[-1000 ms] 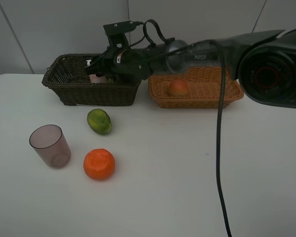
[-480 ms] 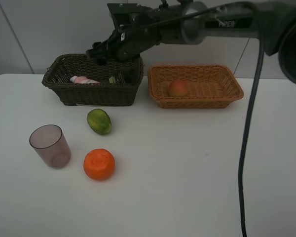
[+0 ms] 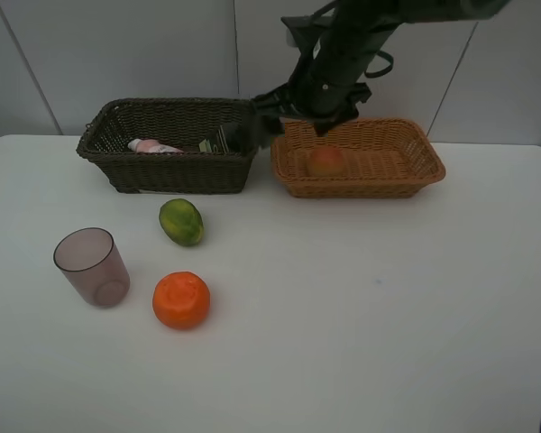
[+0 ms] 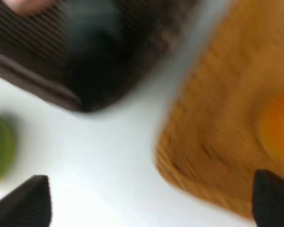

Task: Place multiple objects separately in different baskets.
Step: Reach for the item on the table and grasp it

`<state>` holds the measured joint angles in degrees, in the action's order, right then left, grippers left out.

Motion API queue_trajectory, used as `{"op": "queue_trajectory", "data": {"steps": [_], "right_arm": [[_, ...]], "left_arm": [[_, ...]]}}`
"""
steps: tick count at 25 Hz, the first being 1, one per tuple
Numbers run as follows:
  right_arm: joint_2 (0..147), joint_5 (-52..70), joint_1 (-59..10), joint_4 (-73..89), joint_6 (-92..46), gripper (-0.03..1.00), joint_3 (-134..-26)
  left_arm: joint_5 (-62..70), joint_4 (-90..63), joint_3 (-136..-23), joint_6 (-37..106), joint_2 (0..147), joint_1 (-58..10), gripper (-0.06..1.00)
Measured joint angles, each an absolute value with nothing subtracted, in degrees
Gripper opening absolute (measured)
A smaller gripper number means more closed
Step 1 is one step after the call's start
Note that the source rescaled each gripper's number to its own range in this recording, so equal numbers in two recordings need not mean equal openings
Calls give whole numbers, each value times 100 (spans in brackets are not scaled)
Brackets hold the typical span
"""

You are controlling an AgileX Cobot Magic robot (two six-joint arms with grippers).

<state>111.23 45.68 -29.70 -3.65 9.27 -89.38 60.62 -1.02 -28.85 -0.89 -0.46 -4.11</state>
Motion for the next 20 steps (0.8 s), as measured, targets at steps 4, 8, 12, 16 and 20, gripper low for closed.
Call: {"op": "queue_trajectory", "data": {"steps": [4,8,12,16,20], "right_arm": [[10148,4691,-2255,-343,1209,97,-7659],[9187,4918,-1483,-343,1245,97,-6663],[8151,5203,-834,-353,1246,97,-6064],[7037,5610,-711,-384,1246,97,-5764],[5932,5985,-711,-364,1246,97,-5497]], "left_arm": [[6062,-102,-2885,-89,-46,-411,94],[6062,-102,-2885,-89,-46,-411,94],[6062,-102,-2885,-89,-46,-411,94],[6062,-102,-2885,-89,-46,-411,94],[6062,-102,-2885,-89,-46,-411,94]]}}
